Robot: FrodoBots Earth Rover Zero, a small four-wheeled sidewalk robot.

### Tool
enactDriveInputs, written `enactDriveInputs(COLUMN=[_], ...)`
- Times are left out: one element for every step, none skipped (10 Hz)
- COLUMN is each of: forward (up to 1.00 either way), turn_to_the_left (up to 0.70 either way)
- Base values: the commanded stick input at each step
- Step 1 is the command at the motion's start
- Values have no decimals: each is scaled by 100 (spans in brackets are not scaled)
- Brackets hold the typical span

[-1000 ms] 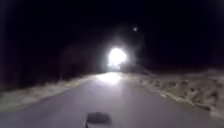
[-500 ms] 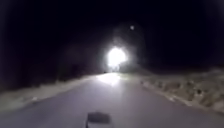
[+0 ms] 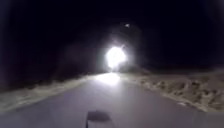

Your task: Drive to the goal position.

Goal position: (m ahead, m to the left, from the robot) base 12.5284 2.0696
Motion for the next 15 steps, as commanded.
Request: enactDriveInputs(forward=[85, 85, 85, 85, 85, 85, 85, 85, 85, 85, 85, 85, 85, 85, 85], turn_to_the_left=[0, 0, 0, 0, 0, 0, 0, 0, 0, 0, 0, 0, 0, 0, 0])
